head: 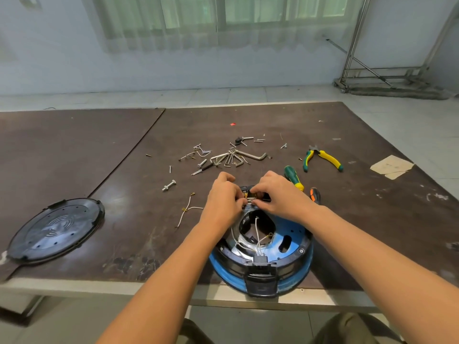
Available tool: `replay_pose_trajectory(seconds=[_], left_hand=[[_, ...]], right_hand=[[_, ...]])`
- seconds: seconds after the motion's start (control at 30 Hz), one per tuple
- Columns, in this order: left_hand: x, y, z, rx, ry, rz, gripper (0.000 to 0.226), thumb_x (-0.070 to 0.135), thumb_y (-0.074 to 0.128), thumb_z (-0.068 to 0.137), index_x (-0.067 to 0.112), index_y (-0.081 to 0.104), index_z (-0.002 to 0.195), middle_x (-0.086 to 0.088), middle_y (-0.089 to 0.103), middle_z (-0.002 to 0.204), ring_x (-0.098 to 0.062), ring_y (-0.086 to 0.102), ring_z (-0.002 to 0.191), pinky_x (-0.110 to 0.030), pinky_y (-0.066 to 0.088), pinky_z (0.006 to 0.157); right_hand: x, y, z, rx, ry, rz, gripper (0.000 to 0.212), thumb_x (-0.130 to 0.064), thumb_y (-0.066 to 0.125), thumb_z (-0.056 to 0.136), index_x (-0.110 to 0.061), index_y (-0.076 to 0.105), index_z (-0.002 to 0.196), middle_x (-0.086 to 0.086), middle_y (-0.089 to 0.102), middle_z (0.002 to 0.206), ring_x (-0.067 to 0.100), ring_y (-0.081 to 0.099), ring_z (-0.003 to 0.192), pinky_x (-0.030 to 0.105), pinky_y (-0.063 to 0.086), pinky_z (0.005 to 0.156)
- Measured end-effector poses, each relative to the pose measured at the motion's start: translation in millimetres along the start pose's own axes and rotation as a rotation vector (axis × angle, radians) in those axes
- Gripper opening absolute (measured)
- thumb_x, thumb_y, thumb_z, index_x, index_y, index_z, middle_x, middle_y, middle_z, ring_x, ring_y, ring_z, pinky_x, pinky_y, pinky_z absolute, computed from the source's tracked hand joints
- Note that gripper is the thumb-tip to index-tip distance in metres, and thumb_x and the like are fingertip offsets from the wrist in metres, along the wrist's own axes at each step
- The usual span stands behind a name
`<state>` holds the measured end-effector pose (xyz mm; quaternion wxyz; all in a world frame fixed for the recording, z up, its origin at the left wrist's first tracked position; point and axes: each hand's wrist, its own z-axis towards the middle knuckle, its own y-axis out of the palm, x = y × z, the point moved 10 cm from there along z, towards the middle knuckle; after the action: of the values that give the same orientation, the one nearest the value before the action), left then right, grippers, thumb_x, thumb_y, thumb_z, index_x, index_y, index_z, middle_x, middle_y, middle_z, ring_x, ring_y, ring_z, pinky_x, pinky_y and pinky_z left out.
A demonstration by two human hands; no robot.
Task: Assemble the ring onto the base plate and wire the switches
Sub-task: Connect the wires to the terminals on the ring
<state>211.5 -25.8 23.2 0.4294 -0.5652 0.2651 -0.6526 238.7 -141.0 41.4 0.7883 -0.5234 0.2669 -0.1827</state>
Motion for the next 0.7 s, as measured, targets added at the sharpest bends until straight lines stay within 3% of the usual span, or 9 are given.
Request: replay_pose_trajectory(seconds=[0.17,0.5,0.7], left_hand=[[-2.4,-1.3,1.5,-0.003,-0.031,-0.001,0.004,0.021,0.077,0.083,0.018,0.078,0.083,0.004,0.052,0.118,-0.013,0.054,0.102,-0.032,0.047,0.089],[-2.6,-2.7,0.9,0.011,-0.033,-0.002,0.002,0.021,0.077,0.083,0.020,0.079,0.082,0.012,0.049,0.106,-0.006,0.049,0.093,-0.025,0.040,0.083],[-3.4,-2.8,2.2,0.011,-0.042,-0.018,0.004,0.021,0.078,0.082,0.020,0.077,0.079,0.009,0.049,0.098,-0.008,0.053,0.087,-0.028,0.047,0.080]], right_hand=[[-5.6,2.0,0.2,-0.018,-0.043,-0.084,0.029,-0.032,0.066,0.094,-0.020,0.072,0.121,0.000,0.066,0.097,0.020,0.051,0.101,0.041,0.049,0.083],[-12.4,3.2,-1.4,-0.022,-0.086,-0.157,0.029,-0.034,0.066,0.095,-0.022,0.072,0.120,0.001,0.064,0.096,0.021,0.051,0.098,0.041,0.049,0.077],[-13.2,2.9,-1.6,-0.018,-0.087,-0.159,0.025,-0.031,0.064,0.096,-0.023,0.073,0.118,0.002,0.064,0.093,0.021,0.050,0.096,0.041,0.049,0.075]])
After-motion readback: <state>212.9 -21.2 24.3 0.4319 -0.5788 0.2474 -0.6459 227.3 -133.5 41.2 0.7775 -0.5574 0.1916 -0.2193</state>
